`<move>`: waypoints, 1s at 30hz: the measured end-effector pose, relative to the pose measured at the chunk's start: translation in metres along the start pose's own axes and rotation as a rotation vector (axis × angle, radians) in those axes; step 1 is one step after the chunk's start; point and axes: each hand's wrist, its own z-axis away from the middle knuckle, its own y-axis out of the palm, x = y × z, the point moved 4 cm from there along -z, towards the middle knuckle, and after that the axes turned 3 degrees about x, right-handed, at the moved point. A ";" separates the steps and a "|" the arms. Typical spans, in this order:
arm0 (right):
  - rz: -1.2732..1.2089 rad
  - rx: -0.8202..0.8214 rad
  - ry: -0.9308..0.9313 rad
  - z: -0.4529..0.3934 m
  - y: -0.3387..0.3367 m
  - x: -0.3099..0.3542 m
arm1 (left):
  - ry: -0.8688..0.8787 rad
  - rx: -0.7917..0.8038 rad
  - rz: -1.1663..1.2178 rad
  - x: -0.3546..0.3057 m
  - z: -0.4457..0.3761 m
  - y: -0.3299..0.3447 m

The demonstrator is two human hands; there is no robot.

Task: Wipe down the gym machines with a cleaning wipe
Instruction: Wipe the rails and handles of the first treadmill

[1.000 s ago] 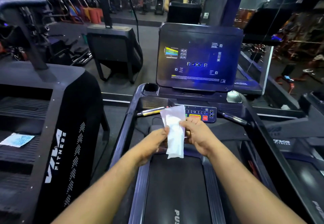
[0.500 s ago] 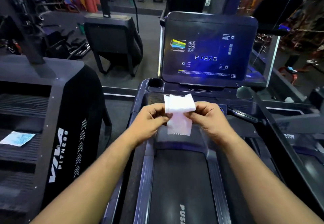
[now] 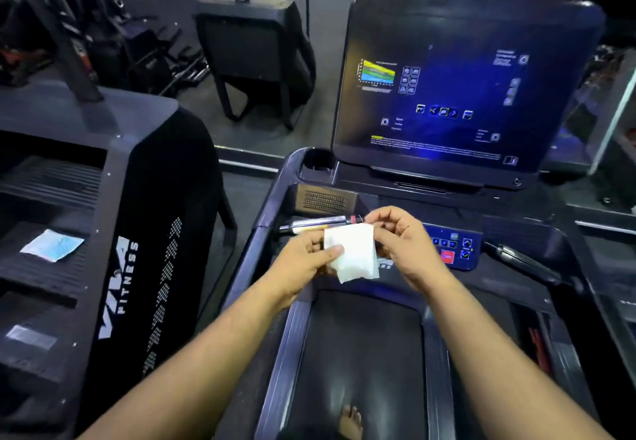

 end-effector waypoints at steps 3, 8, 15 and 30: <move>-0.090 -0.007 0.144 -0.026 0.001 -0.026 | -0.024 -0.090 -0.001 0.010 -0.020 -0.008; 0.322 0.188 0.158 -0.065 0.019 -0.077 | -0.113 -0.198 -0.123 0.038 -0.042 -0.031; 0.767 0.124 0.114 -0.122 0.054 -0.098 | -0.098 -0.337 -0.591 0.058 -0.081 -0.092; 1.567 0.119 -0.279 -0.173 0.116 -0.153 | -0.099 -0.063 -1.547 0.092 -0.127 -0.168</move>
